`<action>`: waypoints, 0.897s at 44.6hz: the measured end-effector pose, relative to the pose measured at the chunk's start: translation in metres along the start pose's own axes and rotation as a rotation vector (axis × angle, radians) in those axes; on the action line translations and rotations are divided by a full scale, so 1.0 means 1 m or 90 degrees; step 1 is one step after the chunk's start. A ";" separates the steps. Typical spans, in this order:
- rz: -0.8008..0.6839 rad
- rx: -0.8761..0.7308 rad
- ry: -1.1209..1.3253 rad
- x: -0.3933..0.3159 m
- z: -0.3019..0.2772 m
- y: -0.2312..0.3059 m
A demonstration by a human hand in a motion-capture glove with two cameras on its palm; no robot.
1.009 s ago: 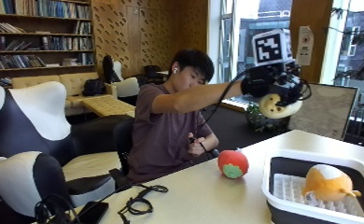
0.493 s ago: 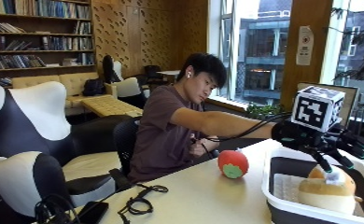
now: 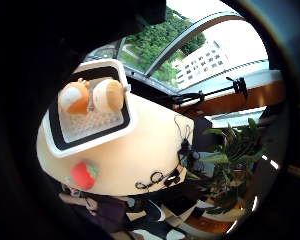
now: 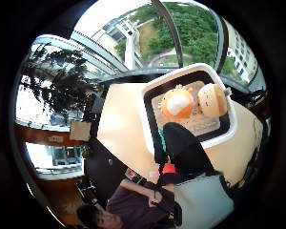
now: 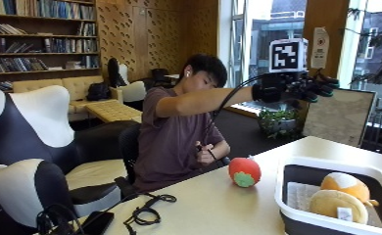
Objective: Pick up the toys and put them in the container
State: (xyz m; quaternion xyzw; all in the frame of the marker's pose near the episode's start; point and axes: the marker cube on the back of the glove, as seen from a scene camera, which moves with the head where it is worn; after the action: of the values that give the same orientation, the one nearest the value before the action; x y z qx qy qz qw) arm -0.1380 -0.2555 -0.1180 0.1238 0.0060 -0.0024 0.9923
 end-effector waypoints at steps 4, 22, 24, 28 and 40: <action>-0.047 -0.021 0.040 -0.010 -0.001 0.035; -0.192 -0.177 0.154 -0.049 0.172 0.172; -0.226 -0.203 0.164 -0.054 0.200 0.184; -0.336 -0.281 0.024 -0.082 0.250 0.213; -0.314 -0.123 -0.007 -0.081 0.286 0.205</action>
State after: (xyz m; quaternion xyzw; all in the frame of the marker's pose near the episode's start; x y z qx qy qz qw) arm -0.2145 -0.1265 0.2103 0.0235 0.0306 -0.2446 0.9688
